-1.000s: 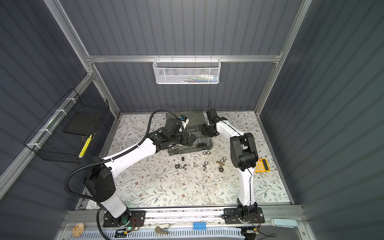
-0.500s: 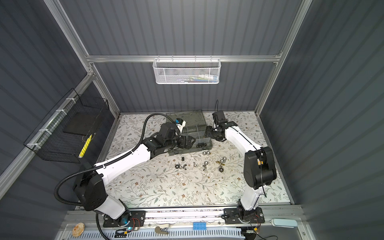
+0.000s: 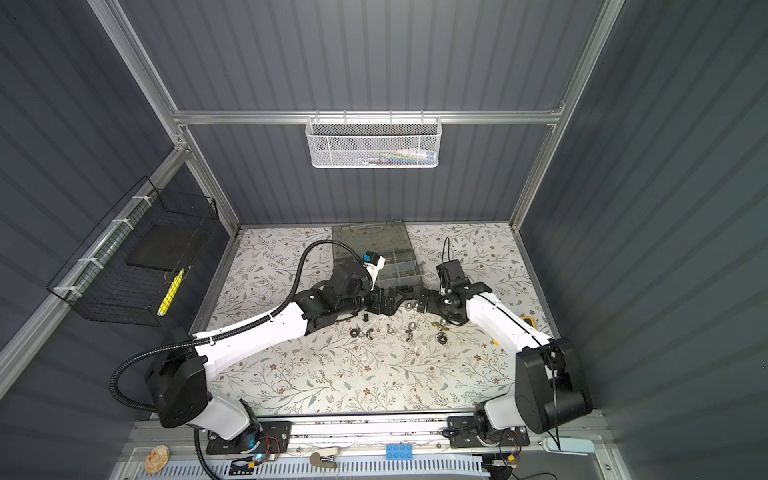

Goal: Sort the screws and nuts into containers
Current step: 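Move the right gripper back over the nut pile while left hovers nearby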

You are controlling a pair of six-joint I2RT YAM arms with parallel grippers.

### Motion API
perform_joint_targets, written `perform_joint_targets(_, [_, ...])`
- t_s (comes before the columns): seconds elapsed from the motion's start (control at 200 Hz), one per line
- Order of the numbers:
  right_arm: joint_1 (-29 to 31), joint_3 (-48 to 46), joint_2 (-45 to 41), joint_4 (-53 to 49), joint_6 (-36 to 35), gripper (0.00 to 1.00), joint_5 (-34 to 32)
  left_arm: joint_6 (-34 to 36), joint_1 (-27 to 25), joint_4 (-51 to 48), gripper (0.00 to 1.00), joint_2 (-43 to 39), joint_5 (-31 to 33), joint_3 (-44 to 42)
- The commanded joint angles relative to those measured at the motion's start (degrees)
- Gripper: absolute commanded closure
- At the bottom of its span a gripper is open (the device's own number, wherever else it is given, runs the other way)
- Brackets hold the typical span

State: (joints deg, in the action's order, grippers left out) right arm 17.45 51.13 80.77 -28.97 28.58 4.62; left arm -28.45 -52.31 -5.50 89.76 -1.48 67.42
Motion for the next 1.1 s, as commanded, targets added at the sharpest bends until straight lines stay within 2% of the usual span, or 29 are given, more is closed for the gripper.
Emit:
perform_joint_targets(0.0, [0.3, -3.5, -1.2, 2.3, 1.6, 0.01, 0.6, -2.7, -1.3, 2.3, 0.0, 1.4, 0.5, -1.5])
perform_joint_targets(0.26, [0.2, -8.2, -1.1, 4.7, 1.6, 0.01, 1.3, -3.6, -4.0, 2.7, 0.0, 3.7, 1.4, -1.2])
perform_joint_targets(0.555, [0.2, -6.9, 3.7, 6.4, 1.2, 0.01, 1.7, -3.3, -4.2, 1.3, 0.0, 4.9, 2.0, 0.1])
perform_joint_targets(0.805, [0.2, -7.3, 5.1, 6.2, 0.3, 0.01, -0.5, -2.8, -4.2, 0.8, 0.0, 4.4, 2.8, -0.1])
perform_joint_targets(1.096, [0.3, -7.6, 5.9, 8.6, 0.9, 0.01, 2.1, -2.4, -4.3, 0.4, 0.0, 4.1, 2.9, 0.0])
